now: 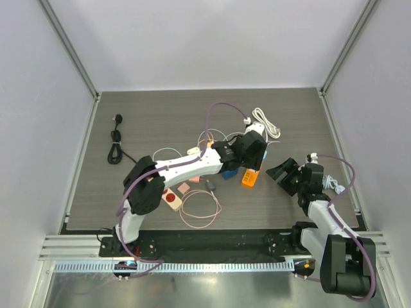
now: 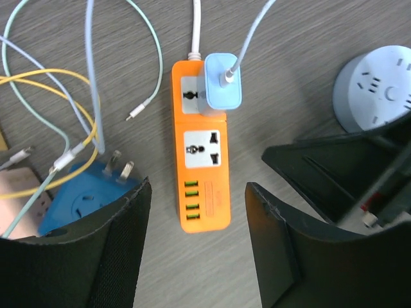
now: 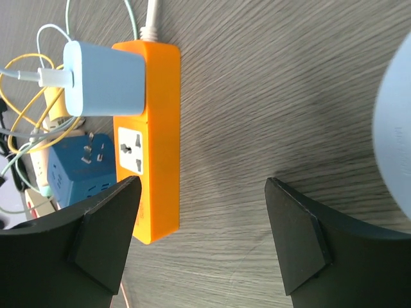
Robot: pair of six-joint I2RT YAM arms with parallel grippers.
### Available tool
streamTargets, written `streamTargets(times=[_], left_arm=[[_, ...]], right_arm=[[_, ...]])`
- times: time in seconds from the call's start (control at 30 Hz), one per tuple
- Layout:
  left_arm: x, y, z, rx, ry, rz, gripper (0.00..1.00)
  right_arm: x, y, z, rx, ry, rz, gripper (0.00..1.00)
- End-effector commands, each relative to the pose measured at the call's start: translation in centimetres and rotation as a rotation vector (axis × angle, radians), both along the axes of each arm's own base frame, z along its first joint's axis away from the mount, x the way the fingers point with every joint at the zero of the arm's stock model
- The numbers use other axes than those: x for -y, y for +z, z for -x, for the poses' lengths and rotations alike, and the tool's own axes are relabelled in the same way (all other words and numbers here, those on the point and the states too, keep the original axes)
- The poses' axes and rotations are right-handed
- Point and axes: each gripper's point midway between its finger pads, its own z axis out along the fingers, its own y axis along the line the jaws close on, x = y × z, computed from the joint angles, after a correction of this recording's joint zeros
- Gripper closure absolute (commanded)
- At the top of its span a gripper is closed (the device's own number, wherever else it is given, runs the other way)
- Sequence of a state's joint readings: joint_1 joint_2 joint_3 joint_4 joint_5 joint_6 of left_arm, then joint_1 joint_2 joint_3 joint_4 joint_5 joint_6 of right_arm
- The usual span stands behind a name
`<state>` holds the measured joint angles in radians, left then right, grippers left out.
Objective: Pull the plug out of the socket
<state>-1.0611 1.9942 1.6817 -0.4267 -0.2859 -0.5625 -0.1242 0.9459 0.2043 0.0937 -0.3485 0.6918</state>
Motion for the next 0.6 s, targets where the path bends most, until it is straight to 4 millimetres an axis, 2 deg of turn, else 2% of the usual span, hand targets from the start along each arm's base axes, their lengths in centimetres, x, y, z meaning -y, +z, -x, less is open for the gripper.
streamTargets(times=[0.0, 0.03, 0.17, 0.37, 0.57], left_arm=[[1.7, 0.7, -1.1, 0.047, -0.033, 0.009, 0.39], [2.2, -0.1, -1.5, 0.059, -0.031, -0.010, 0.39], [3.8, -0.8, -2.1, 0.133, -0.043, -0.067, 0.39], [4.7, -2.5, -3.7, 0.183, 0.005, -0.114, 0.37], [6.0, -3.1, -4.3, 0.181, 0.012, -0.092, 0.37]], right_arm=[[1.5, -0.8, 0.4, -0.042, -0.076, 0.054, 0.16], [1.5, -0.5, 0.3, -0.028, -0.080, 0.053, 0.16], [1.7, -0.4, 0.4, -0.022, -0.095, 0.059, 0.16], [1.4, -0.5, 0.4, -0.033, -0.072, 0.050, 0.16], [1.0, -0.8, 0.5, -0.048, -0.051, 0.038, 0.16]])
